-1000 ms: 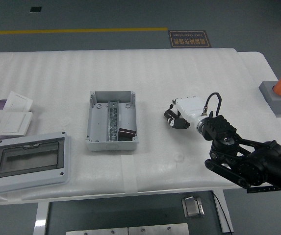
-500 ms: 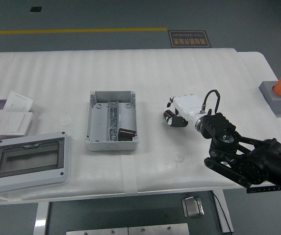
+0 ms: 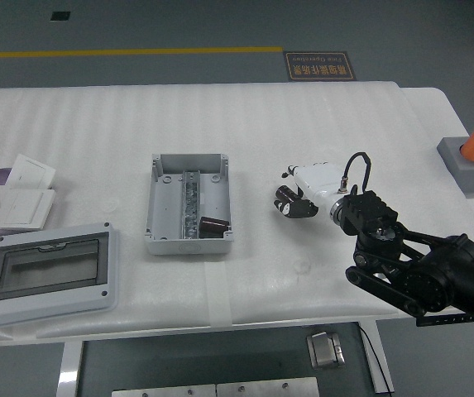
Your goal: Pick up the battery,place it into the box
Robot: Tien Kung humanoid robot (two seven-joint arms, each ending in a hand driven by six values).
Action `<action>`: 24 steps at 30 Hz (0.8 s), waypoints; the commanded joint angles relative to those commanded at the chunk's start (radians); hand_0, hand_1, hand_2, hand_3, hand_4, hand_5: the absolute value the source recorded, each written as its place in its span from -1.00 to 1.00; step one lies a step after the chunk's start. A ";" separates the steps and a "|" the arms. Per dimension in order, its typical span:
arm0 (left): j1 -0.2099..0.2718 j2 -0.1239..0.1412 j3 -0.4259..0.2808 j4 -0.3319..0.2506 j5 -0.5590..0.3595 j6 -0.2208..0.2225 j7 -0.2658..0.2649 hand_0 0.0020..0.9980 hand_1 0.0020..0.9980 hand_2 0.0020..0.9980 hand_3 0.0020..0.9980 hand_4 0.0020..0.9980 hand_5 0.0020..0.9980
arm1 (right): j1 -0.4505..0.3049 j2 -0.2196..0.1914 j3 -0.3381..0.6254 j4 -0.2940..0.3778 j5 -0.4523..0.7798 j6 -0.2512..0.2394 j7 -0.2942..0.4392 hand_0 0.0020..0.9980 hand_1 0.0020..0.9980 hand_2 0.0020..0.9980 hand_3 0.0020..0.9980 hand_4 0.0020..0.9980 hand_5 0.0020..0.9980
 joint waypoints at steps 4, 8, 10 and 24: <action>-0.001 0.000 -0.001 0.000 0.001 0.000 0.000 0.26 0.31 0.07 0.17 0.04 -0.19 | 0.000 0.003 -0.009 -0.004 0.004 0.000 0.003 0.63 0.43 0.41 0.79 0.85 0.65; -0.003 0.000 -0.004 -0.001 0.003 0.000 -0.001 0.26 0.31 0.07 0.17 0.04 -0.19 | -0.001 0.004 -0.016 -0.012 0.008 -0.006 0.008 0.63 0.43 0.41 0.79 0.85 0.65; -0.004 0.000 -0.004 -0.001 0.004 0.000 -0.001 0.26 0.31 0.07 0.17 0.03 -0.19 | 0.000 0.003 -0.019 -0.014 0.009 -0.008 0.010 0.64 0.42 0.38 0.77 0.84 0.64; -0.005 -0.001 -0.005 -0.001 0.004 -0.002 -0.002 0.26 0.31 0.07 0.17 0.02 -0.17 | 0.005 -0.007 -0.030 -0.013 -0.002 -0.016 0.009 0.60 0.38 0.27 0.55 0.59 0.43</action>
